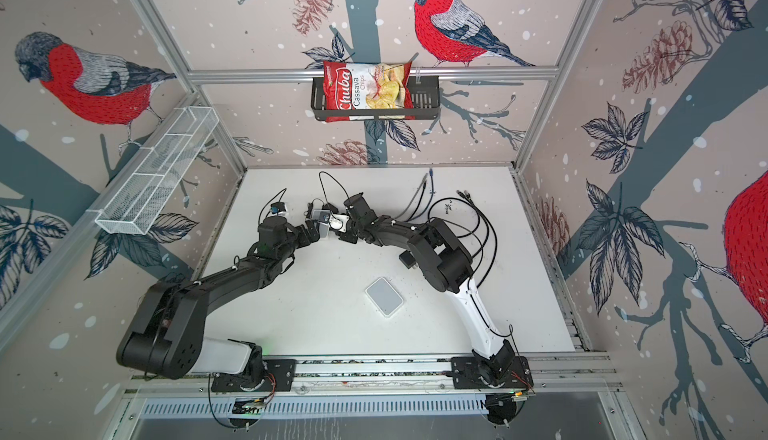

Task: Insert the plug into the switch port
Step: 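Open both grippers and lift away from the switch and plug, then withdraw both arms toward the robot, away from the switch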

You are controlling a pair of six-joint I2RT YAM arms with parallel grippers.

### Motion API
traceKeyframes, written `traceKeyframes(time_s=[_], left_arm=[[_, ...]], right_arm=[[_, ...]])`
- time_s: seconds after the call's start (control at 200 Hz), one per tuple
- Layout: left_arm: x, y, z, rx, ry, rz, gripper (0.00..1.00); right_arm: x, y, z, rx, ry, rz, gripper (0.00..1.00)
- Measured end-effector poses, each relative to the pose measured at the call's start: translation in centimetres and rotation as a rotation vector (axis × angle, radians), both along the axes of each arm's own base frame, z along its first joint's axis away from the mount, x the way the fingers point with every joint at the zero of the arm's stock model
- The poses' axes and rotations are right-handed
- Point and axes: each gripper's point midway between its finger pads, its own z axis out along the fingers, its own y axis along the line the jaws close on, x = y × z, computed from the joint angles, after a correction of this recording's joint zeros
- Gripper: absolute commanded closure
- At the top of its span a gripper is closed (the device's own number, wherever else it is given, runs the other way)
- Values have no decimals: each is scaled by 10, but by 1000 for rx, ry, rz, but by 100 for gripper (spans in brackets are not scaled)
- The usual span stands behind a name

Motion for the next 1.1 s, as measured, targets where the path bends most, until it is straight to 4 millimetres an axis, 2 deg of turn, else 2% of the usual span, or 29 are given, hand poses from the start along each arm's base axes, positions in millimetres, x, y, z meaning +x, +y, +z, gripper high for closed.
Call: traceKeyframes(time_s=[0.335,0.58,0.725,0.85,0.971,1.101], left_arm=[[-9,7,9,16,-27,19,3],[-13,6,12,48,-34,-11,3],[-18,-4,5,50,-5,-79,3],[-24,-15,1,49,12,-135,3],[-34,-36,-3,76,34,-212,3],[-41,-62,1,116,35,-296,3]], right_arm=[[3,-15,45,108,48,-73,64],[0,-42,85,198,32,-201,64],[3,-68,100,232,28,-334,64],[1,-101,110,260,41,-457,66],[-6,-130,122,300,68,-544,66],[-15,-157,123,302,129,-632,66]])
